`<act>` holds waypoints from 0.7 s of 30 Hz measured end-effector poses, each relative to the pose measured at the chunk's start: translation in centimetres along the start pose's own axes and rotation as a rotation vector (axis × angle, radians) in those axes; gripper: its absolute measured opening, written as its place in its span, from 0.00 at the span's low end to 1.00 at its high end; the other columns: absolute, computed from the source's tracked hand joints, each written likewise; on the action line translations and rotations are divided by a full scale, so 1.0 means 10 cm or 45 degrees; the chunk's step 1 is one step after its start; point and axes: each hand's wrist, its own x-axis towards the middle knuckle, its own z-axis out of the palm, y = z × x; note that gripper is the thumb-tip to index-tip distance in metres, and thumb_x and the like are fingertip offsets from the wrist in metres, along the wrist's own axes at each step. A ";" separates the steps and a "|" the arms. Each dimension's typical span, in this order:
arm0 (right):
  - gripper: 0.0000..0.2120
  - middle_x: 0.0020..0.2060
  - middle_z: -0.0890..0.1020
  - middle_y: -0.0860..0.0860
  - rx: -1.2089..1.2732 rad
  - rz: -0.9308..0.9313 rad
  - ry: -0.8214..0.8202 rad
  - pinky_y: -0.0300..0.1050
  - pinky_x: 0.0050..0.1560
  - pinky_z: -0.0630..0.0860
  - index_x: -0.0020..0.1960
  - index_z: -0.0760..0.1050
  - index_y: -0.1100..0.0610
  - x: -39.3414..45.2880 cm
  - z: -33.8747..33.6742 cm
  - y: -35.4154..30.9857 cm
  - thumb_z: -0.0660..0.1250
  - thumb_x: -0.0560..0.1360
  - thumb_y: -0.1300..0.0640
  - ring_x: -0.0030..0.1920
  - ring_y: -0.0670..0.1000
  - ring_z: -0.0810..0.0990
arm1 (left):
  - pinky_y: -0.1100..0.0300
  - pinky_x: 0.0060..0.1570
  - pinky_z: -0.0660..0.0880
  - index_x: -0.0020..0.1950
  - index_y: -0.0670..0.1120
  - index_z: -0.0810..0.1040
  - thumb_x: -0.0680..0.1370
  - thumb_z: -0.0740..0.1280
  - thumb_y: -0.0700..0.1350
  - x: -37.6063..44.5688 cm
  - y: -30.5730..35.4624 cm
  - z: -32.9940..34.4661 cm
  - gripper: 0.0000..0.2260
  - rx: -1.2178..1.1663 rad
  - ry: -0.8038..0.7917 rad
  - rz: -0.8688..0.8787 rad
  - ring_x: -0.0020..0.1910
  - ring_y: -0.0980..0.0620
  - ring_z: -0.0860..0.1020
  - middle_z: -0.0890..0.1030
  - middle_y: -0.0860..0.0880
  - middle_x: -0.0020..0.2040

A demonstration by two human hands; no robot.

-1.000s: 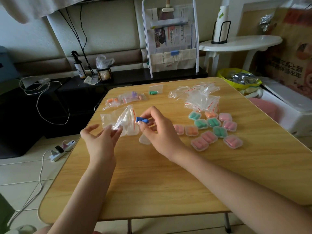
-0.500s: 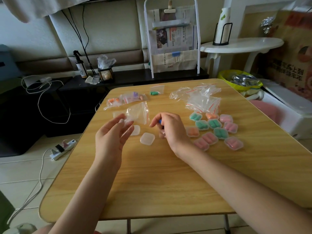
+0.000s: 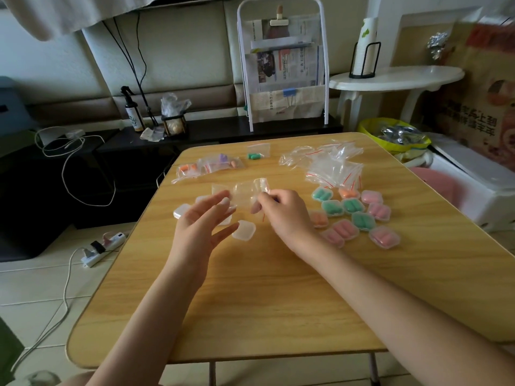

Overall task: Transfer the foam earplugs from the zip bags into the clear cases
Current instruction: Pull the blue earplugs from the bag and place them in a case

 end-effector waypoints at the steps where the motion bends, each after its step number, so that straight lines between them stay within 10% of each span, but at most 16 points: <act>1: 0.14 0.18 0.66 0.44 0.008 -0.018 0.021 0.34 0.22 0.58 0.39 0.80 0.64 0.01 0.00 0.02 0.62 0.76 0.57 0.21 0.43 0.64 | 0.61 0.45 0.80 0.59 0.48 0.79 0.76 0.67 0.44 0.00 -0.02 -0.01 0.11 0.075 0.006 0.030 0.55 0.52 0.80 0.82 0.48 0.55; 12: 0.20 0.29 0.80 0.43 -0.191 -0.027 0.427 0.33 0.27 0.69 0.35 0.81 0.58 0.48 -0.51 0.16 0.62 0.79 0.49 0.27 0.42 0.74 | 0.63 0.65 0.61 0.66 0.53 0.75 0.75 0.68 0.52 -0.04 -0.14 0.09 0.19 1.476 -0.302 0.522 0.70 0.59 0.62 0.66 0.60 0.71; 21: 0.19 0.29 0.78 0.48 -0.695 0.142 0.640 0.42 0.34 0.65 0.37 0.80 0.57 0.89 -0.92 0.24 0.60 0.79 0.46 0.34 0.54 0.76 | 0.65 0.67 0.58 0.74 0.52 0.65 0.80 0.60 0.46 -0.05 -0.15 0.08 0.22 1.684 -0.457 0.502 0.73 0.58 0.56 0.63 0.56 0.74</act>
